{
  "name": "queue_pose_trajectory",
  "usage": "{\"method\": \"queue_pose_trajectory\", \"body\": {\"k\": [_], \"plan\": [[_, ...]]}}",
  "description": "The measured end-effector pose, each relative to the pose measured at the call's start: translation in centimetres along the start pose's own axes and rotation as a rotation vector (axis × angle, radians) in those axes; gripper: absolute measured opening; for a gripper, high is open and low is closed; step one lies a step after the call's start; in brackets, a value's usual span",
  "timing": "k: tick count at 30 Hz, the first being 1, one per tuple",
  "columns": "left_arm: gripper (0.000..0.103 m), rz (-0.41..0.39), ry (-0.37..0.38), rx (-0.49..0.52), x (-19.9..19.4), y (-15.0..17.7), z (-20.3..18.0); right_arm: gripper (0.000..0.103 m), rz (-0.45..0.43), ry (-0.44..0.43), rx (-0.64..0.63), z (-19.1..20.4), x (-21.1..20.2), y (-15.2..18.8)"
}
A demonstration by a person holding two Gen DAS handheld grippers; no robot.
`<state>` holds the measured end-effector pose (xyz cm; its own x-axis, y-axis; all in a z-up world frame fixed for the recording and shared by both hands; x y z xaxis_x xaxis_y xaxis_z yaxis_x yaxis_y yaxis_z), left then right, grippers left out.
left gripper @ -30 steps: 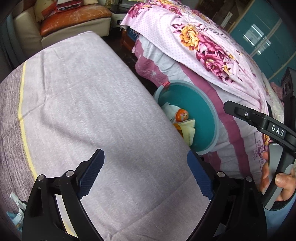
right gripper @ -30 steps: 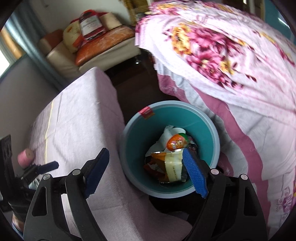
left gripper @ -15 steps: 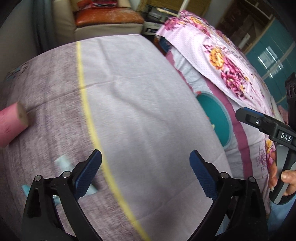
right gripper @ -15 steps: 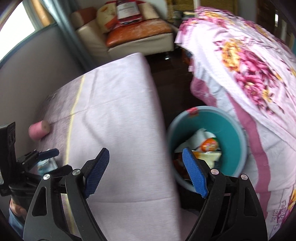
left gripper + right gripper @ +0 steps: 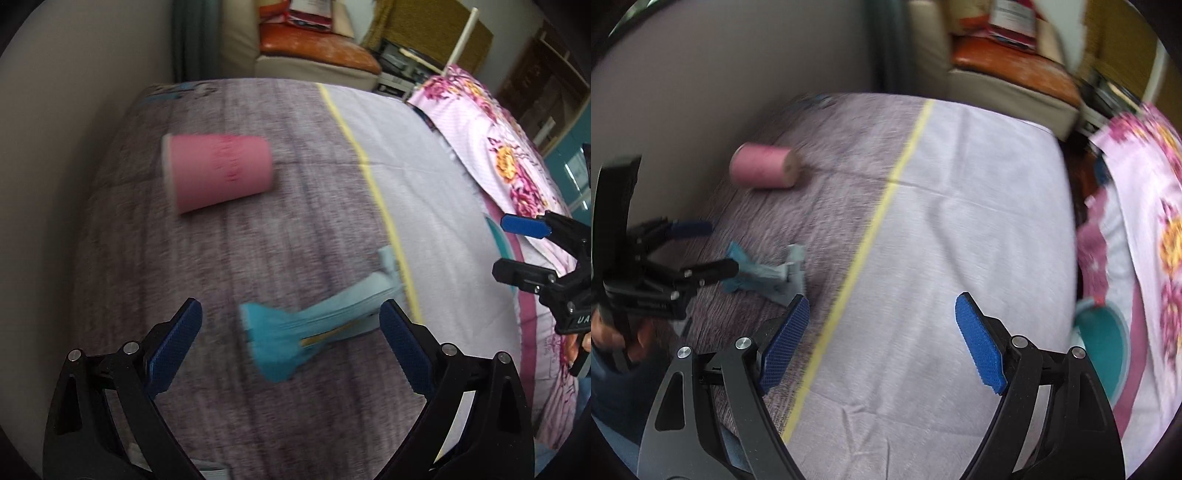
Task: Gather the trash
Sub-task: 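Move both grippers back to the table toward the pink cup and blue wrapper, then grasp the light-blue wrapper with the right gripper while the left grasps the pink paper cup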
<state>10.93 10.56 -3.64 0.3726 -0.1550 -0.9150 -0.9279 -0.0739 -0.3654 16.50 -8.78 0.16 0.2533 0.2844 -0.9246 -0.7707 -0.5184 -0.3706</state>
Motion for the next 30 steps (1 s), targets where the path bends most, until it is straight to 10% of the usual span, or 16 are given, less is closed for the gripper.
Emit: {"method": "queue_pose_trajectory", "body": {"k": [23, 30], "plan": [[0.097, 0.069, -0.038, -0.021, 1.7, 2.5, 8.1, 0.076, 0.263, -0.025, -0.666, 14.9, 9.6, -3.8], [0.097, 0.054, -0.047, 0.018, 1.4, 0.8, 7.8, 0.027, 0.306, -0.062, -0.613, 14.9, 11.0, -3.6]]}}
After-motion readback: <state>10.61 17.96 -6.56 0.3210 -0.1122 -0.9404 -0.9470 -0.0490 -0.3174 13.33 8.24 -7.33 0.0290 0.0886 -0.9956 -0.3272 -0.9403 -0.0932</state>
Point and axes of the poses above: each gripper's, at about its wrist camera, not at the fingertips, and x roughly the way its jaws point, z to its left, y to its underside, the point moved 1 cm from there along x, roughly the way its jaws point, and after that the axes turned 4 degrees about z, right-handed, at the moved point
